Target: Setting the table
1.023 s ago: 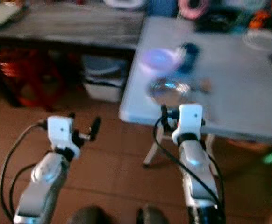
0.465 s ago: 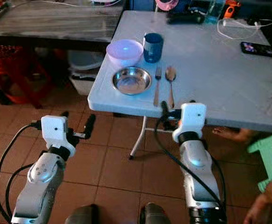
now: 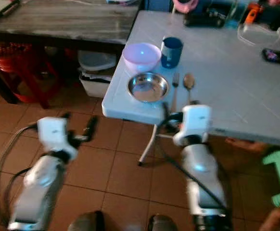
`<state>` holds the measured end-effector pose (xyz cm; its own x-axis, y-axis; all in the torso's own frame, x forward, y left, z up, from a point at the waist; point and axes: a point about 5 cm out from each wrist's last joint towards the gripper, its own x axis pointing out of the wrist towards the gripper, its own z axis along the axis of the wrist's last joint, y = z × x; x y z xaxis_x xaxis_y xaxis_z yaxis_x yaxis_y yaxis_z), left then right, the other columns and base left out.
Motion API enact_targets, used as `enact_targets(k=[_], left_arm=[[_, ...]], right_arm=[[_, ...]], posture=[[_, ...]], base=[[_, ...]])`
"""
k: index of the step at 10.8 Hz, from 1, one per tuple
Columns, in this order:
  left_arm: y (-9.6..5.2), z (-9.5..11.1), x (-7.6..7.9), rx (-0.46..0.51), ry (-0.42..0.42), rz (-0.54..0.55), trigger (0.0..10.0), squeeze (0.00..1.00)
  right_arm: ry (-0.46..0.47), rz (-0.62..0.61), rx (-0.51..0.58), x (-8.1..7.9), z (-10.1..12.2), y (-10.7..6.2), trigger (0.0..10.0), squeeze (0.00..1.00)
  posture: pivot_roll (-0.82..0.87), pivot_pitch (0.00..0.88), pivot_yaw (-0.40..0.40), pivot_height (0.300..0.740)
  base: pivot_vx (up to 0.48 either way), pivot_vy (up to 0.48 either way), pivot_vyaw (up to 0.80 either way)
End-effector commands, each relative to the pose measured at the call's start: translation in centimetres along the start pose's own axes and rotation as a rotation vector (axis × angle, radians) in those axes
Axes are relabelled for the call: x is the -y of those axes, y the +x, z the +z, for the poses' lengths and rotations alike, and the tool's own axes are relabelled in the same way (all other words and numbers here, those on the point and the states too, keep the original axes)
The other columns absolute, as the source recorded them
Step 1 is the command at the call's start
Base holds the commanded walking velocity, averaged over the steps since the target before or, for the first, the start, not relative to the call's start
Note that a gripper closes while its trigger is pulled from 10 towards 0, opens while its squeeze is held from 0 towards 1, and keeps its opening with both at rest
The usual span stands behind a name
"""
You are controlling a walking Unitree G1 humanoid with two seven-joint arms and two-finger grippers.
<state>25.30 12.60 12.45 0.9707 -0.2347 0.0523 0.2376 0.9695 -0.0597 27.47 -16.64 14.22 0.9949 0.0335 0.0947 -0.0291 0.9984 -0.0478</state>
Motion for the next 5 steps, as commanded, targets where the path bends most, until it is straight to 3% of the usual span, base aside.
enact_targets(k=[1,3,5], left_arm=[[-0.17,0.13,-0.41,0.003,0.011,0.008,10.0,0.0],[-0.14,0.12,-0.38,0.004,0.011,0.004,10.0,0.0],[0.03,0.58,-0.45,0.028,-0.011,0.006,10.0,0.0]], right_arm=[[0.003,0.014,0.011,-0.45,0.47,0.26,10.0,0.0],[-0.036,0.002,-0.01,-0.7,-0.05,0.16,10.0,0.0],[0.028,-0.002,-0.022,-0.96,0.01,0.18,10.0,0.0]], posture=[[0.0,0.132,0.0,0.74],[-0.01,0.129,-0.002,0.74],[0.0,0.14,-0.003,0.74]], base=[[0.48,0.0,0.0],[0.48,0.0,0.0],[0.0,0.0,0.0]])
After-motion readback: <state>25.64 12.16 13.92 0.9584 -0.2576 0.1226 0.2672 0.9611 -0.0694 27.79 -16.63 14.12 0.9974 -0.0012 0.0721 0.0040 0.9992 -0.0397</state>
